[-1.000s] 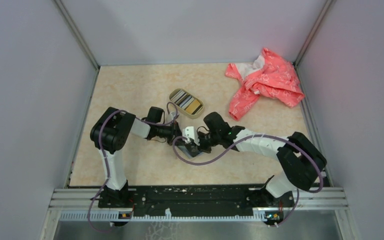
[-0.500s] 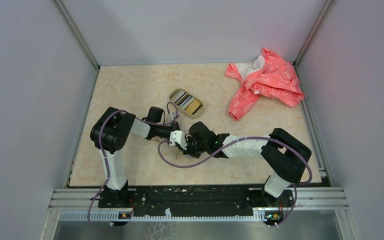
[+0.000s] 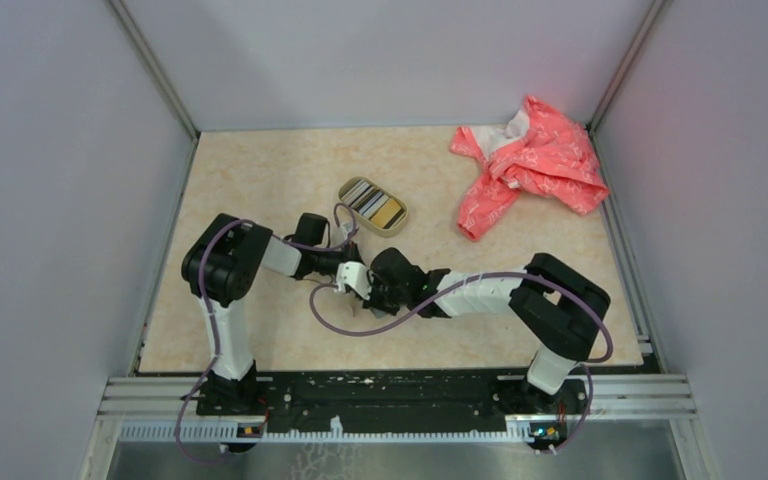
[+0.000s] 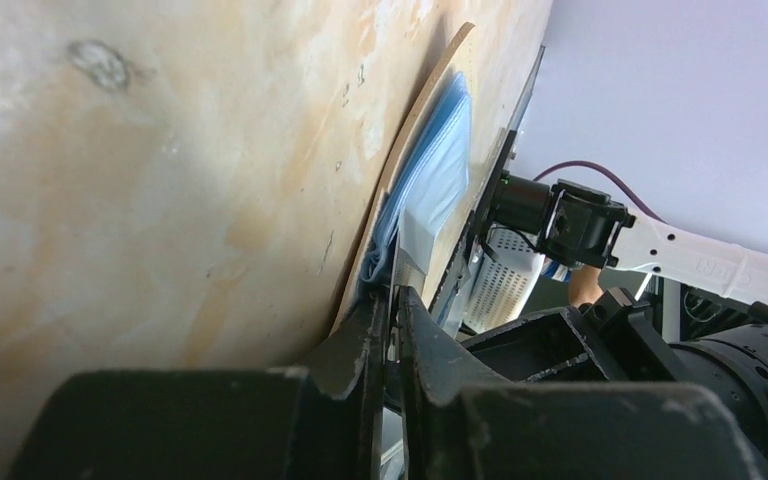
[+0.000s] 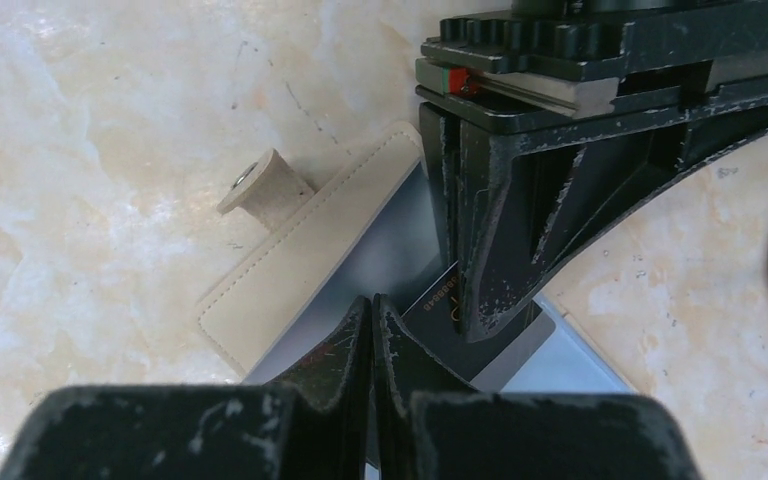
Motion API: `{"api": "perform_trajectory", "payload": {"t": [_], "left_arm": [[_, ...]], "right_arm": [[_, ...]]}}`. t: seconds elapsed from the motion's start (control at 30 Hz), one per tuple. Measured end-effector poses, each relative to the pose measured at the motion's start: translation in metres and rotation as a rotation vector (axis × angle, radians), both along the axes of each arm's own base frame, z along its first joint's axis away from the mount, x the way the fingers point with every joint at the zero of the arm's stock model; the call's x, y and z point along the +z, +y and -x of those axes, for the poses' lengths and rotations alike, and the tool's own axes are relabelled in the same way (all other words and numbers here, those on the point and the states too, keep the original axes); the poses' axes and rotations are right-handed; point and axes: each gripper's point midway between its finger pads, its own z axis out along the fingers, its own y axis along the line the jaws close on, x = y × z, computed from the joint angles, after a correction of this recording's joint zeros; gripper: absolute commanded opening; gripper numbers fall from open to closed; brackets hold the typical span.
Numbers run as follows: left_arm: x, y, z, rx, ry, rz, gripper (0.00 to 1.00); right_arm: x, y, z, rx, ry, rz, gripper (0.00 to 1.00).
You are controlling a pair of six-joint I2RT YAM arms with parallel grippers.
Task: Put the credit cards into the card holder
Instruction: Insert the credit card into the card holder.
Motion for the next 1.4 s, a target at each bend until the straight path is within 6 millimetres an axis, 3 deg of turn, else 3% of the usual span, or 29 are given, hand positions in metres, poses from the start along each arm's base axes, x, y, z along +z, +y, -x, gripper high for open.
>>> {"api": "perform_trajectory", "payload": {"t": [0.63, 0.93, 1.13, 1.23, 1.4], "left_arm": [[0.000, -0.003, -0.005, -0.001, -0.013, 0.003, 0.17], [-0.001, -0.003, -0.005, -0.002, -0.013, 0.003, 0.17], [-0.001, -0.003, -0.005, -0.003, -0.015, 0.005, 0.19], [-0.001, -0.003, -0.005, -0.003, -0.015, 0.005, 0.20], [0.000, -0.004, -0.005, -0.004, -0.014, 0.007, 0.22]], "right_arm": [[0.003, -0.010, -0.021, -0.086, -0.081, 0.051, 0.00], [0.015, -0.002, -0.003, -0.005, 0.003, -0.021, 0.00], [0.004, -0.004, 0.005, 0.014, 0.043, 0.009, 0.00], [-0.006, -0.010, 0.002, -0.008, 0.041, 0.047, 0.00], [-0.005, -0.013, -0.008, -0.046, -0.003, 0.068, 0.00]]}}
